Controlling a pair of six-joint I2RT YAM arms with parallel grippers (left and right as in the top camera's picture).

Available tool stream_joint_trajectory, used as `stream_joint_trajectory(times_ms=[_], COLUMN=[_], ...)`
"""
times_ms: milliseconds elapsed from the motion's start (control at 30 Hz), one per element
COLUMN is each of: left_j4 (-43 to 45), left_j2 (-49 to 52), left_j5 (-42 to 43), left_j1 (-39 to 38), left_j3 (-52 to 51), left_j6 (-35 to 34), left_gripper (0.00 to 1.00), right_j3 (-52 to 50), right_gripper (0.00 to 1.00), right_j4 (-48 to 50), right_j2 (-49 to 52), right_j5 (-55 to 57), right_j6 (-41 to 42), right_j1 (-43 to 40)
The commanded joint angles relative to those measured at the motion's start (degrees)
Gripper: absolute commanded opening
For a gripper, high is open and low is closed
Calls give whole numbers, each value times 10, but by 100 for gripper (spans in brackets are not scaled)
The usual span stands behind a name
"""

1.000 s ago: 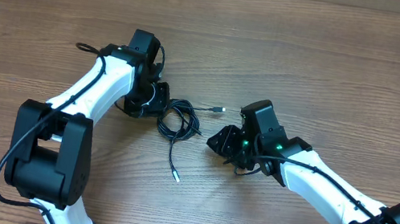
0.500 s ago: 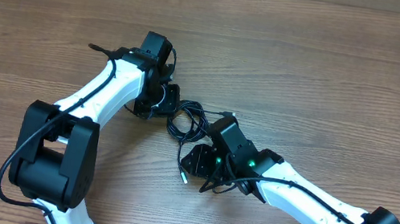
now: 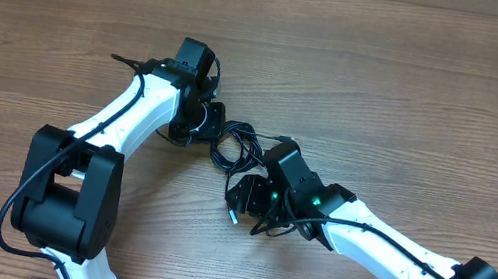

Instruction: Untangle cables

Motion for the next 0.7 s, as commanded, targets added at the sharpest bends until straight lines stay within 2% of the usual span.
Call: stream_joint_trajectory(times_ms=[0, 167, 300, 433, 500, 667], left_j4=[1, 2, 2, 3, 3, 4], left_j2=[3, 3, 3, 3, 3, 3], left_j5=[7, 7, 7, 7, 7, 7], left_j1=[-3, -3, -2, -2, -2, -2], left_j3=[-1, -1, -1, -1, -1, -1], left_j6=[-4, -3, -4, -4, -4, -4], left_gripper=[8, 4, 4, 4, 4, 4], right_j3=[-3, -3, -3, -3, -3, -3], right_gripper=[54, 54, 53, 40, 38, 39], right_j4=[19, 50, 91, 104, 105, 112], right_j2=[0, 16, 46, 58, 58, 58], right_j5=[31, 110, 113, 113, 113, 136], right_j6=[17, 49, 49, 53, 53, 53], right_j1=[21, 69, 76, 76, 76, 76])
